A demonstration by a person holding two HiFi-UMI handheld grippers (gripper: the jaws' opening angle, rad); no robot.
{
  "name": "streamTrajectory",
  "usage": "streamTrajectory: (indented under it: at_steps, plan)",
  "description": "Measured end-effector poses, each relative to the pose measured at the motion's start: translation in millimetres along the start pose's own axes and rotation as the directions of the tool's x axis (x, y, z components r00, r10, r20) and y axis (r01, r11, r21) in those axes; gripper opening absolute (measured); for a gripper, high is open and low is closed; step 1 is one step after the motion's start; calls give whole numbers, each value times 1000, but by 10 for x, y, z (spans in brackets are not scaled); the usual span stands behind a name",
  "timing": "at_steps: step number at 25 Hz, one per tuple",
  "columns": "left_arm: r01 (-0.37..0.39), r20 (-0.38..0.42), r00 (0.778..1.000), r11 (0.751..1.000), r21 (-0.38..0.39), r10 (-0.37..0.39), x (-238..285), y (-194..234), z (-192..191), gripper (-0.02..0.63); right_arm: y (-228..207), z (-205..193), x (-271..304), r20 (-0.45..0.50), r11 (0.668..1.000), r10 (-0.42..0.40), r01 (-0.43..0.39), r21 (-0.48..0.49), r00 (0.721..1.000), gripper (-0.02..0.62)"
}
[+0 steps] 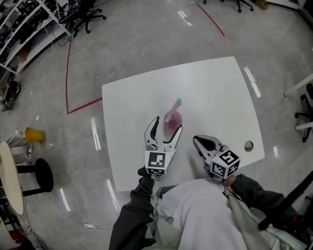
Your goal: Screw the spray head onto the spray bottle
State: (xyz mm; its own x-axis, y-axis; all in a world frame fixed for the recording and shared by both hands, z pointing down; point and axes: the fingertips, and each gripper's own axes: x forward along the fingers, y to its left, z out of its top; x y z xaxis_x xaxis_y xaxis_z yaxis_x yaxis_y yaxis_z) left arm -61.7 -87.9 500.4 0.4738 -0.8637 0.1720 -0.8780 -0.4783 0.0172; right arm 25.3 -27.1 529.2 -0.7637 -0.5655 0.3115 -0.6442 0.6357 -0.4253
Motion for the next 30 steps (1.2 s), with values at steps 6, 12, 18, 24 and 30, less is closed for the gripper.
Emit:
streamTrajectory:
  at_steps: [6,12,18,24,30]
  plan:
    - [10,28,1000,999,41,-12,343,124,104,357,-44,-16,41,-3,1000,-23,23,12,1000,-5]
    - [-8,47,999,995,98,4,488,170,117,173,-140,-44,47,-13,998,-54,55,30,998,-5]
    - [14,76,997,991,130,-24,571,96,140,164,-214,-67,41,-22,997,-69,70,44,997,-5]
    - [-58,172,981,983,-177,89,308,350,294,160,-290,-28,21,-15,997,-83,83,6,996,-5]
    - [81,333,890,609,-789,313,-337,717,575,161,206,778,-250,283,952,135,-45,-302,950,234]
